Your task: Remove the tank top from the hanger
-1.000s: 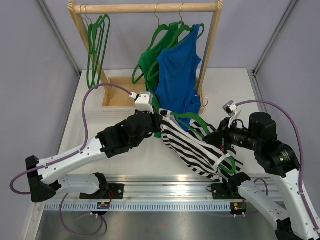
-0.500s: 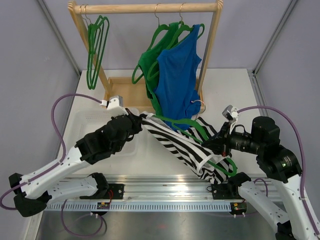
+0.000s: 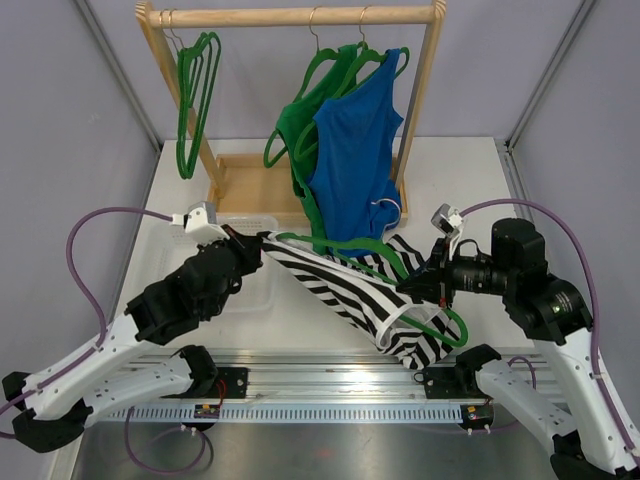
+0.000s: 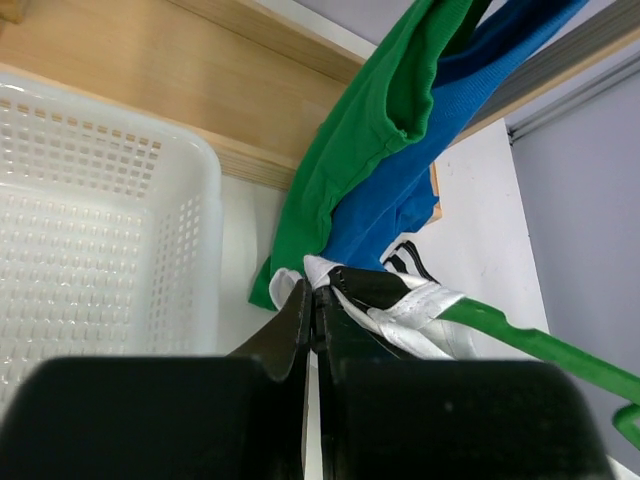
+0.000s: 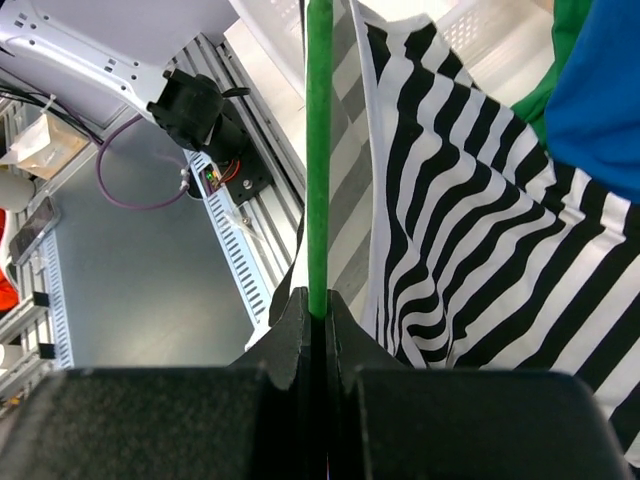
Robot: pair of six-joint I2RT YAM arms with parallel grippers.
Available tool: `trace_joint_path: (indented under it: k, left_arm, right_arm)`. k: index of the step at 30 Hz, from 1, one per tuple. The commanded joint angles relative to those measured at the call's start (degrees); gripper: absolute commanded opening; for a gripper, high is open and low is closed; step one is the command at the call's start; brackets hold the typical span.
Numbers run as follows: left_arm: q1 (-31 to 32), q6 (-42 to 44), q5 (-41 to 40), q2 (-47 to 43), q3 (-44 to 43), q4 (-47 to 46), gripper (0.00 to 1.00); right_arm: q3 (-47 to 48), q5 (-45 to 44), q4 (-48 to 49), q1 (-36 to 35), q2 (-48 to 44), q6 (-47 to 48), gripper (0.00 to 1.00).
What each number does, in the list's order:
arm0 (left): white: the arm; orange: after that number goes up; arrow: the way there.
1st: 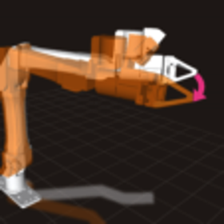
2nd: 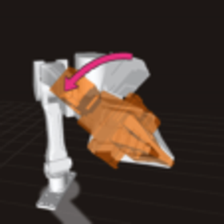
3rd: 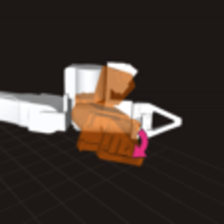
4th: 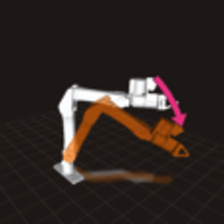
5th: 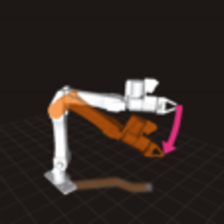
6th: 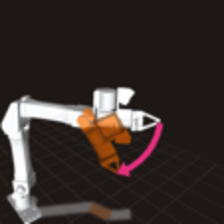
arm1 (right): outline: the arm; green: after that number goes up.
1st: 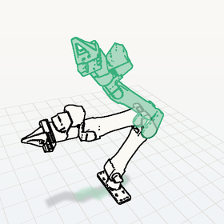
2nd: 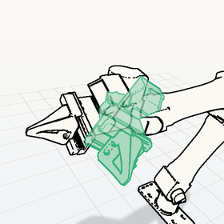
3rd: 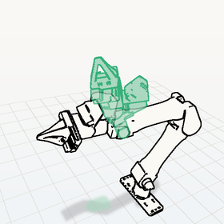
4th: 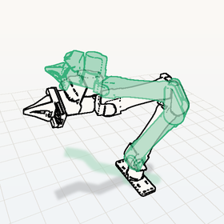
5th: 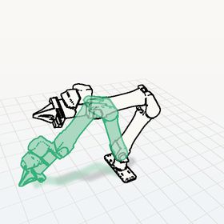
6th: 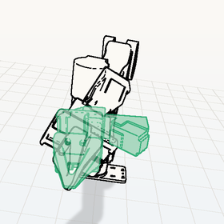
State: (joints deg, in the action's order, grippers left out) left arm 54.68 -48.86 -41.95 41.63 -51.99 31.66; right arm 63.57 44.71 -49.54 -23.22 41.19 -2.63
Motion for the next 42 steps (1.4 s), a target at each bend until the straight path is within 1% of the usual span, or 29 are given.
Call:
trace_joint_path:
  k: [1,3,5,6,9,10,11,12,13,14,15,16,17,19,20,22,24,25,27,28,29,30,32,33,34,35,37,40,42]
  left_arm:
    - [-3.1,-2.2,-15.1,2.5,-3.6,6.3,0.0]
    - [-3.5,-4.2,-14.7,3.0,-3.7,8.9,0.0]
    - [-4.8,-5.8,-13.4,3.0,-3.3,9.0,0.0]
    - [-5.3,-5.5,-11.3,2.8,-3.0,8.3,0.0]
    - [-5.6,-2.6,-4.7,2.2,-1.3,2.3,0.0]
    - [-5.5,1.4,-1.7,1.8,-0.2,-0.7,0.0]
    - [-5.5,3.8,2.2,1.2,2.7,-8.7,0.0]
    - [-5.5,5.3,10.2,-0.4,5.0,-13.2,0.0]
    - [-5.5,8.6,14.8,-1.2,7.1,-18.0,0.0]
    - [-5.5,9.3,21.8,-1.8,10.8,-26.0,0.0]
    - [-5.3,10.2,24.5,-2.3,12.2,-29.0,0.0]
    - [-4.5,10.5,26.5,-2.3,13.0,-32.9,0.0]
    - [-3.9,10.8,28.7,-2.3,13.9,-34.4,0.0]
    - [-1.4,10.8,28.9,-2.0,16.0,-36.5,0.0]
    - [-0.9,10.3,28.2,-1.9,16.5,-36.7,0.0]
    - [-0.3,10.1,29.4,-1.2,17.5,-37.7,0.0]
    - [0.1,11.4,35.1,0.0,18.1,-40.1,0.0]
    - [0.9,13.0,37.5,1.4,18.1,-42.6,0.0]
    - [2.5,16.2,45.5,3.3,17.8,-45.6,0.0]
    - [4.5,17.4,48.3,4.2,17.3,-48.0,0.0]
    - [5.7,18.8,53.5,6.6,16.7,-48.6,0.0]
    - [8.6,21.9,55.8,7.8,16.1,-48.9,0.0]
    - [11.9,25.0,59.9,12.3,13.6,-46.6,0.0]
    - [13.7,27.9,60.1,14.2,12.4,-45.0,0.0]
    - [16.8,29.1,59.5,15.6,11.6,-42.1,0.0]
    - [18.3,30.0,58.7,18.3,10.5,-41.1,0.0]
    - [20.6,29.6,56.9,19.6,10.9,-41.8,0.0]
    - [21.2,27.7,54.7,20.2,13.7,-44.1,0.0]
    - [21.3,25.8,46.1,19.9,14.1,-42.6,0.0]
  right_arm:
    - [3.4,3.5,-1.9,-0.2,-4.4,2.3,0.0]
    - [3.0,3.4,-0.9,-0.2,-6.0,4.3,0.0]
    - [2.8,3.8,-0.9,-0.2,-6.7,5.5,0.0]
    - [2.6,3.7,-0.6,-0.2,-7.4,5.6,0.0]
    - [1.0,2.4,3.5,-0.2,-8.4,3.2,0.0]
    - [0.5,-0.1,5.1,-0.2,-8.8,0.2,0.0]
    - [-0.2,-1.8,9.6,-0.2,-9.3,-1.4,0.0]
    - [-2.4,-3.3,12.9,-0.2,-10.5,-3.4,0.0]
    - [-4.0,-4.7,16.7,-0.2,-11.2,-7.7,0.0]
    - [-5.4,-6.0,23.8,-0.2,-11.9,-9.6,0.0]
    - [-7.9,-7.3,27.2,-0.2,-13.1,-11.2,0.0]
    - [-9.1,-8.6,33.1,-0.2,-13.6,-13.3,0.0]
    - [-9.8,-9.2,34.8,-0.2,-13.8,-13.4,0.0]
    - [-11.4,-10.6,37.9,-0.2,-14.5,-13.4,0.0]
    - [-11.8,-10.6,41.2,-0.2,-14.6,-13.5,0.0]
    - [-12.9,-11.1,46.3,-0.2,-14.6,-15.3,0.0]
    - [-14.4,-11.7,51.1,-0.2,-13.9,-17.2,0.0]
    - [-15.0,-12.4,55.6,-0.2,-13.4,-19.8,0.0]
    - [-16.8,-13.1,60.0,-0.2,-12.3,-22.1,0.0]
    - [-17.2,-14.5,63.3,-0.2,-12.0,-23.4,0.0]
    - [-17.4,-15.6,64.6,-0.2,-11.4,-23.8,0.0]
    - [-18.0,-16.7,66.2,-0.2,-11.3,-24.0,0.0]
    - [-18.7,-20.9,71.2,-0.2,-11.7,-23.6,0.0]
    - [-19.6,-22.7,73.2,-0.2,-12.1,-23.7,0.0]
    - [-20.0,-25.2,75.4,-0.2,-12.3,-23.3,0.0]
    - [-20.6,-26.0,80.5,-0.2,-12.7,-23.0,0.0]
    - [-21.8,-28.1,86.4,-0.2,-13.1,-21.1,0.0]
    - [-23.0,-30.4,90.7,-0.2,-13.1,-17.9,0.0]
    - [-22.2,-32.1,88.9,-0.2,-13.2,-17.8,0.0]
